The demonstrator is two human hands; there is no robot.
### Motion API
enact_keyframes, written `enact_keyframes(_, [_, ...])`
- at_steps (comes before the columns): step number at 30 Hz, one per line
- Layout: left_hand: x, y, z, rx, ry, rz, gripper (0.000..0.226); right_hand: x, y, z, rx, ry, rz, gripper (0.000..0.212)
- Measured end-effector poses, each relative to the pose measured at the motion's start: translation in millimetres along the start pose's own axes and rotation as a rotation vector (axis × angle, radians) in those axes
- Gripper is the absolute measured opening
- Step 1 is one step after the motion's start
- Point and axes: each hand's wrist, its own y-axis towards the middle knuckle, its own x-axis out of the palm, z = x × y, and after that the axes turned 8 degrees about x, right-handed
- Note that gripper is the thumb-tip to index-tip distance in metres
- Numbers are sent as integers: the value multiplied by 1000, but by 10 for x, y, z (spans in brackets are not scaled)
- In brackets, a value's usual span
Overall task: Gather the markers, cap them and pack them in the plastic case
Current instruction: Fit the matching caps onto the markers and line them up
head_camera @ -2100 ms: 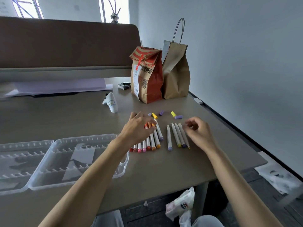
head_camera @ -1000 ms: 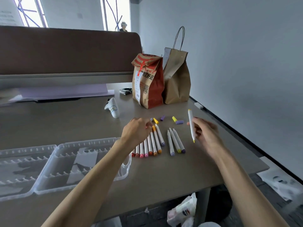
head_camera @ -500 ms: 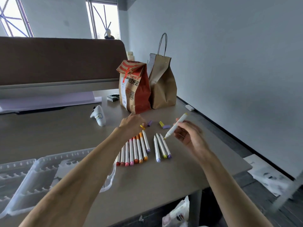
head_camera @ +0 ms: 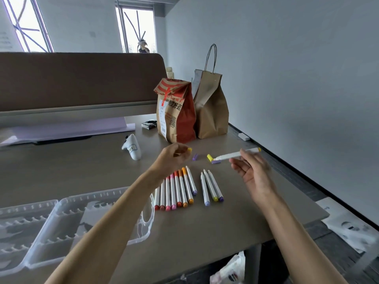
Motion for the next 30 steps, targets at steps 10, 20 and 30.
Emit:
enact_keyframes(10, [-71,-355,217,-56,-709,-25,26,75,-94,24,-76,-119,-103,14])
enact_keyframes(20, [-13,-381,208,-87,-546,-14,14,35,-75,109,-183,-339,-72,5])
enact_keyframes(30, [-2,-394,179,-66,-393,-81,26,50,-113,118,-200,-455,-109,4])
